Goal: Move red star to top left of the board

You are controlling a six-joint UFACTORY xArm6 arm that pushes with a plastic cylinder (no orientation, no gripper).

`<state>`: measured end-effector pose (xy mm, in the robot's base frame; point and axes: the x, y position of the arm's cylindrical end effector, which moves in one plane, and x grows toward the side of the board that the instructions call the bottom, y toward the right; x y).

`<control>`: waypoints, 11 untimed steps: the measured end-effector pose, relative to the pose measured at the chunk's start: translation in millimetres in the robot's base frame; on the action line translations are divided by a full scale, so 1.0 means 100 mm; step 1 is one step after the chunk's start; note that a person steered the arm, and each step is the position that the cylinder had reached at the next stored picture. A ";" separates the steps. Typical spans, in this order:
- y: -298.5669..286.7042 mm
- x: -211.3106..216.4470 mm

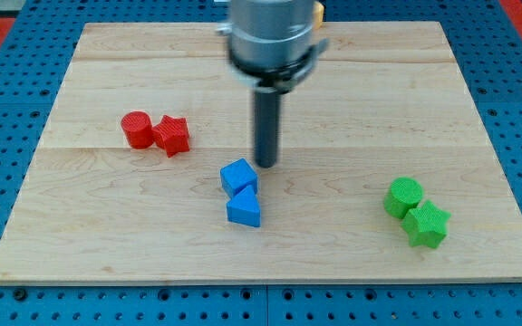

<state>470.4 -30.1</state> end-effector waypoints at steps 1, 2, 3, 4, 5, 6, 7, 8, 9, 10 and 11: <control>-0.90 -0.11; -1.27 -0.41; -1.11 -0.52; -0.96 -0.35; -0.81 -0.45; -0.81 -0.81; -0.81 -1.14; -0.53 -1.30; -0.54 -1.50; -0.70 -1.64; -0.54 -1.93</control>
<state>277.0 -83.7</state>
